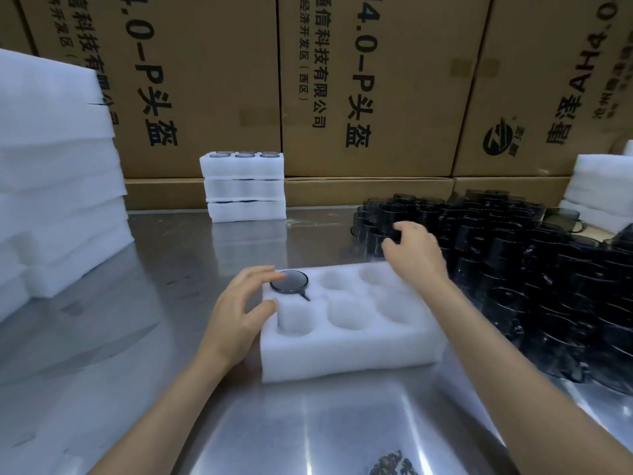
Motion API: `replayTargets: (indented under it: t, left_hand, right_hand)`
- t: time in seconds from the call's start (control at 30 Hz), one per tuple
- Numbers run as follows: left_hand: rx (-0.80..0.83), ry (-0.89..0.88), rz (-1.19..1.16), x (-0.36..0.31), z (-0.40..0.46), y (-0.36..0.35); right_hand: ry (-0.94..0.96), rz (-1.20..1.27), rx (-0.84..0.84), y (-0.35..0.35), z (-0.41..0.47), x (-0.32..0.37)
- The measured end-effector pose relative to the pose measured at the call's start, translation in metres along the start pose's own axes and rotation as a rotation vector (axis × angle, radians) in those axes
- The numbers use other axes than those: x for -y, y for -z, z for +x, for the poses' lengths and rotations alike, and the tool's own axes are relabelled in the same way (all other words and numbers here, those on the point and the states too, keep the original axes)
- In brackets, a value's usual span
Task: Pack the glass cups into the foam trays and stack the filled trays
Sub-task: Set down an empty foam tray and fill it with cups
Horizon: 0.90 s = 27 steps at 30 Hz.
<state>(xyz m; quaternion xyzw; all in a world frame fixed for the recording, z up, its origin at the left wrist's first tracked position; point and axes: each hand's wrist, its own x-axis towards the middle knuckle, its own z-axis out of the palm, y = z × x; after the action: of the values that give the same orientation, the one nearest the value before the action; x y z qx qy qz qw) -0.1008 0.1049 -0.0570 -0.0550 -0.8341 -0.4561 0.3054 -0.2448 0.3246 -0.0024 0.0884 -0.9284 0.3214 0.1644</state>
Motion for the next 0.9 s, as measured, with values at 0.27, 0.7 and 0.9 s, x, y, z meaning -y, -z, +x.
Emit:
replayTargets:
  t: [0.27, 0.7, 0.9]
  left_hand:
    - [-0.019, 0.029, -0.023, 0.002, 0.004, -0.001]
    - [0.088, 0.064, 0.017, 0.001, 0.005, -0.004]
    - [0.08, 0.077, 0.026, 0.004, 0.004, -0.004]
  right_hand:
    - [-0.17, -0.748, -0.084, 0.023, 0.049, -0.036]
    - [0.017, -0.658, -0.123, 0.035, 0.058, -0.049]
    - [0.272, -0.249, -0.39, 0.045, 0.033, -0.012]
